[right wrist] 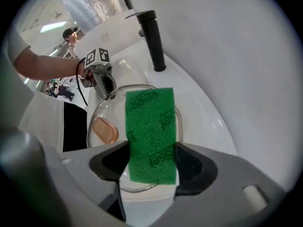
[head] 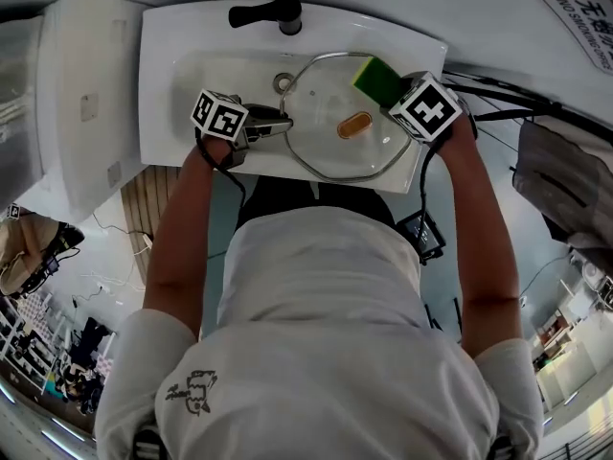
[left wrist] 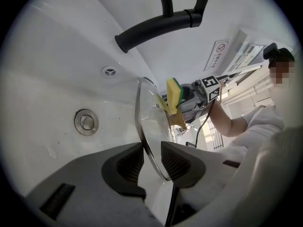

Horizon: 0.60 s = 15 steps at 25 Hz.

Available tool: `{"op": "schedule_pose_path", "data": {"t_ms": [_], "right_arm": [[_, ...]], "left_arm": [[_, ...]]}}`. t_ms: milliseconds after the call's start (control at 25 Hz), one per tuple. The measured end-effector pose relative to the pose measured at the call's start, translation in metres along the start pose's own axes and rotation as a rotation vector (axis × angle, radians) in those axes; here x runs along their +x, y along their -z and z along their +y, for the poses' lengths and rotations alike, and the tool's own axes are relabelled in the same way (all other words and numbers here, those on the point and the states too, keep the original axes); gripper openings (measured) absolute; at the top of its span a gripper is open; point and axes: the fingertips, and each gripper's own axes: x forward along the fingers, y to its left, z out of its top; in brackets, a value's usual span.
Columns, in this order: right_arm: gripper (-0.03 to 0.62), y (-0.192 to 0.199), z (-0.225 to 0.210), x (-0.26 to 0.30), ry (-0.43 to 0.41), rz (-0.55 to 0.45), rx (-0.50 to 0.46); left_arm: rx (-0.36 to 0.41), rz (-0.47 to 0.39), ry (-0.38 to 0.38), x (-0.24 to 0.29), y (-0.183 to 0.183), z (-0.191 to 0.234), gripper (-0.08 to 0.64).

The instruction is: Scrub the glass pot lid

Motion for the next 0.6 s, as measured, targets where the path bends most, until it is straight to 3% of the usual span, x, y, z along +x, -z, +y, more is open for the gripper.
{"op": "schedule_pose_path", "data": {"t_ms": [160,360,480,600], "right_arm": [[0.293,-0.068,0.024,0.011,-0.025,-0.004,-0.192],[0.292,-0.108,0.080,0.035,-0.101,0.063,-0.437],[0.291,-0.111,0.099,0.050,-0.123,0.105,-0.498],[0.291,-0.111,0.096,0.052,-0.125,0.101,-0.483]], "left_arm": [[0.009,0.002,0.006,0.000,-0.002,-0.001,0.117],[0.013,0.002,0.006,0.000,-0.002,-0.001,0.117],[0.015,-0.002,0.005,-0.001,-0.002,-0.001,0.117],[0.013,-0.006,0.006,-0.001,-0.002,-0.001,0.114]]}}
